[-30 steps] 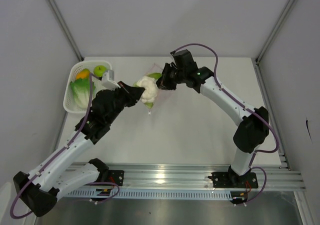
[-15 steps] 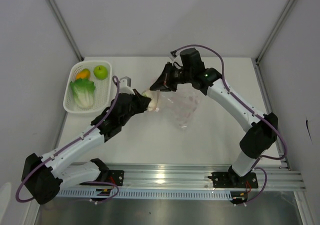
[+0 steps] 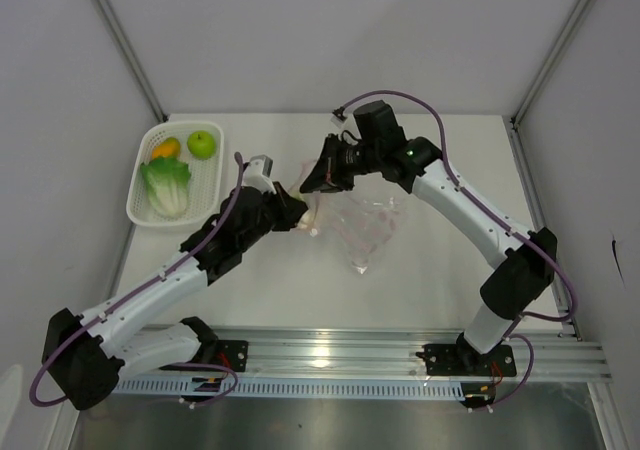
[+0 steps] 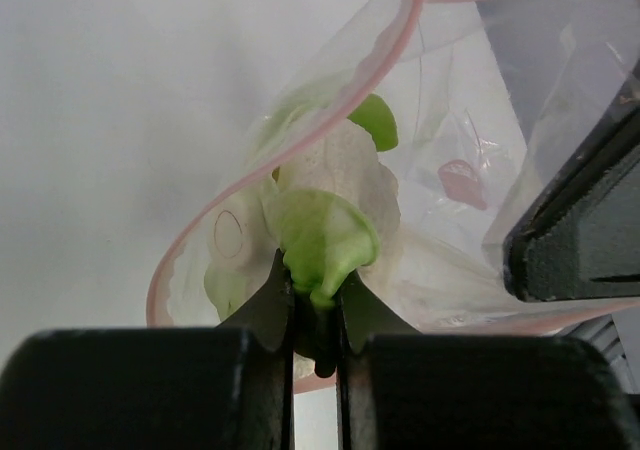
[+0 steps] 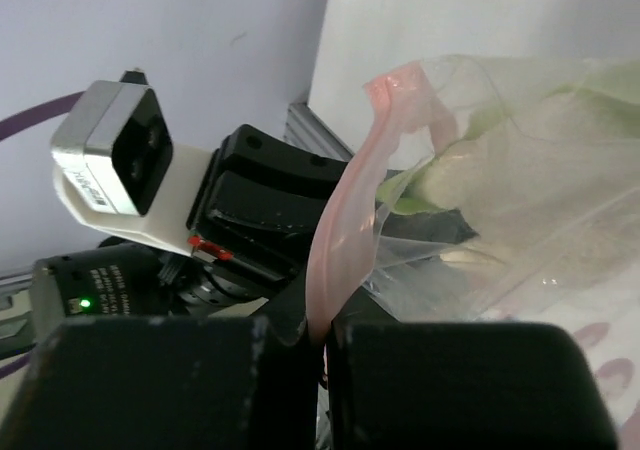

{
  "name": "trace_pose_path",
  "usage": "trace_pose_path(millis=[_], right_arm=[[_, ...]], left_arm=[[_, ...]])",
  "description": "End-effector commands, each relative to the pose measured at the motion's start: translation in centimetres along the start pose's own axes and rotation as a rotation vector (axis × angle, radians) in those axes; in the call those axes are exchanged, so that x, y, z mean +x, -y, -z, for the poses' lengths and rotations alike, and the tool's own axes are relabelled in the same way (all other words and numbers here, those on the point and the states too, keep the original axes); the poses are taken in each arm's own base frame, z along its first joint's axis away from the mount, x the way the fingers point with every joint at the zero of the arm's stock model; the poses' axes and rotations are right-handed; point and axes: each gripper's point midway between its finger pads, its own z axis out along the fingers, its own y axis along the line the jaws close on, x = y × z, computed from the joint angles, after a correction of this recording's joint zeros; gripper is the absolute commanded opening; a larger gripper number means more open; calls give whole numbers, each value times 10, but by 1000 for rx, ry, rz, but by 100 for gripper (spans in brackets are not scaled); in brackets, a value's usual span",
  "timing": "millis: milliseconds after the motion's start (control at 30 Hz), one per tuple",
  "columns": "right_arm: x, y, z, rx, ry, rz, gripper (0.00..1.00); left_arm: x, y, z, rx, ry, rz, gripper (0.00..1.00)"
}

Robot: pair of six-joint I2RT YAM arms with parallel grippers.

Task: Place the food in the zip-top bag and seal the zipper
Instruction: Place the fake vegetable in the zipper food storage bag.

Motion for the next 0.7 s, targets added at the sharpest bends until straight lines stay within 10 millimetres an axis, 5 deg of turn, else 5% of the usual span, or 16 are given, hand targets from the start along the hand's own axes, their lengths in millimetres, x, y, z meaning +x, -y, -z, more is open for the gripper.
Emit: trace_pose_path(millis=[0, 200, 400, 467, 667], right_arm=[[1, -15, 29, 29, 56, 153, 0], [16, 27, 39, 212, 11, 294, 0], [30, 47, 30, 304, -24, 389, 0], [29, 47, 27, 316, -14, 390, 0], [20, 25, 24, 300, 23, 417, 0]], left_arm=[[-14, 22, 14, 92, -3, -70, 1], [-41, 23, 33, 102, 66, -70, 6], [-23, 48, 21, 216, -92, -32, 7], [-19, 64, 20, 279, -145, -9, 7], [4, 57, 5, 243, -238, 92, 7]])
